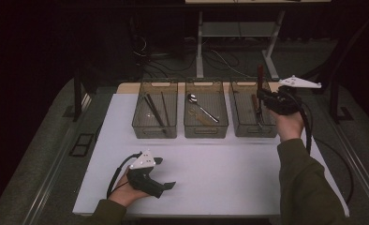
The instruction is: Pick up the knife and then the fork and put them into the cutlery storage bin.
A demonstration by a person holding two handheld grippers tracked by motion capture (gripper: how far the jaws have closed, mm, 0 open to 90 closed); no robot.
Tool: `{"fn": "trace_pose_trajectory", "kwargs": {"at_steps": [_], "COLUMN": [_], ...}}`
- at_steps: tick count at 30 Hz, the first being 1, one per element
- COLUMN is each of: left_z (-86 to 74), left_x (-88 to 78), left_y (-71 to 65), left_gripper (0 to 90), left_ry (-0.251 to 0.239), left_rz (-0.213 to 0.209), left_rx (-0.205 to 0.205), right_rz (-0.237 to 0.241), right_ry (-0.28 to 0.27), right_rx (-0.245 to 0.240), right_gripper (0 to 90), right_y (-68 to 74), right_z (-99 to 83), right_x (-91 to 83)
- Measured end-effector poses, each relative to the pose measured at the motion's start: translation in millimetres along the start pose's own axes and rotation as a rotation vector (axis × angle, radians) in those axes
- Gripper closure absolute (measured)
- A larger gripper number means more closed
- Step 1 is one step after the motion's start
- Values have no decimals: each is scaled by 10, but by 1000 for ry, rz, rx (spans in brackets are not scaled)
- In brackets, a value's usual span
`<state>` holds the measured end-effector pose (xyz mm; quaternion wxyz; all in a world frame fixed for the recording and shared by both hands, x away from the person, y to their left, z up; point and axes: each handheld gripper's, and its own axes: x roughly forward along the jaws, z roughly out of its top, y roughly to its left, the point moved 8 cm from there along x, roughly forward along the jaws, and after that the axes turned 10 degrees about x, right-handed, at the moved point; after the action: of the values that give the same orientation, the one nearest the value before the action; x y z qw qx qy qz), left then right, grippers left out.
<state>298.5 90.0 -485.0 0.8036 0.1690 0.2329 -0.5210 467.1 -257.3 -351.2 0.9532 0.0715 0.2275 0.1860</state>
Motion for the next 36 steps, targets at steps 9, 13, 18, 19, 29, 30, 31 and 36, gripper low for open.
{"fn": "trace_pose_trajectory", "kwargs": {"at_steps": [9, 13, 18, 19, 29, 30, 31, 36], "left_z": [6, 7, 8, 8, 9, 9, 8, 7], "left_x": [-5, -7, -12, -12, -10, -9, -9, -9], "left_y": [-4, -7, -3, -4, -11, -11, -11, -10], "left_gripper": [10, 10, 10, 10, 10, 10, 10, 10], "left_ry": [-7, -7, -7, -6, -1, -2, -1, -1], "left_rz": [-3, -4, -4, -5, -6, -6, -5, -5], "left_rx": [-4, -4, -1, -1, 3, 3, 2, 1], "right_rz": [-67, -96, -121, -127, -149, -148, -147, -128], "right_ry": [35, 74, 113, 122, 207, 216, 224, 232], "right_rx": [43, 30, 41, 40, 76, 72, 69, 78], "right_gripper": [767, 767, 768, 767, 765, 765, 764, 713], "right_y": [-196, -262, -317, -333, -415, -416, -418, -409], "right_z": [-4, -136, -294, -331, -581, -597, -610, -624], "right_x": [332, 467, 585, 605, 674, 676, 679, 677]}}
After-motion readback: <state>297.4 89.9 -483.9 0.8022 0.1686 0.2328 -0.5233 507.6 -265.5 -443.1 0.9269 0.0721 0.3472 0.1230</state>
